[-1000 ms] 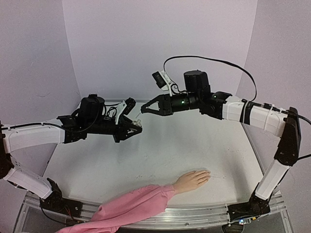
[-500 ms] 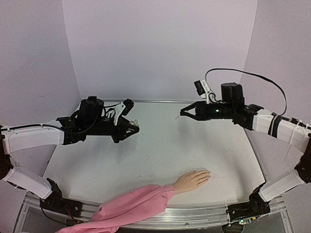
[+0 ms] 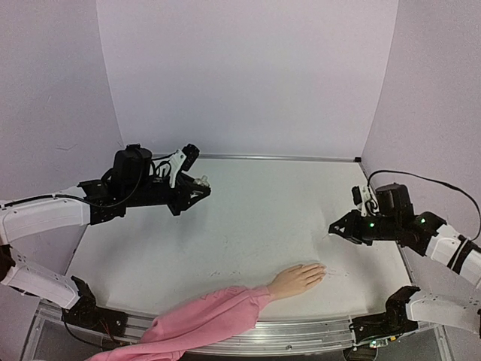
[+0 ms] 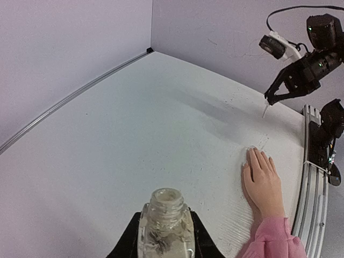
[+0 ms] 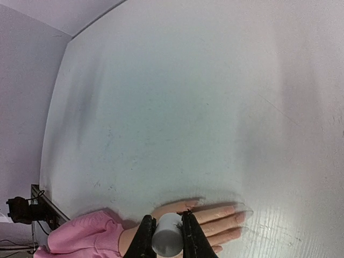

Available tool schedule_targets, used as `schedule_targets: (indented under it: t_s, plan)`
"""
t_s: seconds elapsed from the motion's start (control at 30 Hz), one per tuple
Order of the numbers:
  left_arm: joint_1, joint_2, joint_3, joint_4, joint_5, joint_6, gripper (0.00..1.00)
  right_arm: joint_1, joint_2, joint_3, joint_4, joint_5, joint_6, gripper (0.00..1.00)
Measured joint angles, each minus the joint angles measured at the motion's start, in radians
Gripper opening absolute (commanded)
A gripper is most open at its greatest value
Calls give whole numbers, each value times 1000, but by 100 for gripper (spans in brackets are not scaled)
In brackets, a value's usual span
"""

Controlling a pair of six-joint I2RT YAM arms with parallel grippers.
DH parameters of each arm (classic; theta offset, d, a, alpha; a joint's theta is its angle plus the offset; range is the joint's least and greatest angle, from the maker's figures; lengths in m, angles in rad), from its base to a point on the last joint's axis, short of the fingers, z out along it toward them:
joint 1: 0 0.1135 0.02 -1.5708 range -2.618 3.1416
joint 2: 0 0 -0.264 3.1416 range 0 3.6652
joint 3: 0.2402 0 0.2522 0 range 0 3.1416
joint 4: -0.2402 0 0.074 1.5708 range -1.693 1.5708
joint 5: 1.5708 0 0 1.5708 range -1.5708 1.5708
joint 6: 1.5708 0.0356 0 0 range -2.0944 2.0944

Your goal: Paint the nails

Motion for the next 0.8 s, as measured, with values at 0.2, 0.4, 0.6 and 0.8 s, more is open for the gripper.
schedule_targets:
  t_s: [0.2, 0.4, 0.6, 0.8]
  plan:
    - [0, 0, 0, 0, 3, -21, 0, 0, -37, -86, -96, 76, 77, 0]
    - [0, 0, 1, 0, 21, -50, 0, 0, -23, -116, -103, 113, 79, 0]
    - [0, 0, 2, 0, 14, -76, 0, 0, 0, -117, -101, 103, 64, 0]
    - [0, 2, 35, 1, -26, -93, 0, 0, 64, -127, -102, 80, 51, 0]
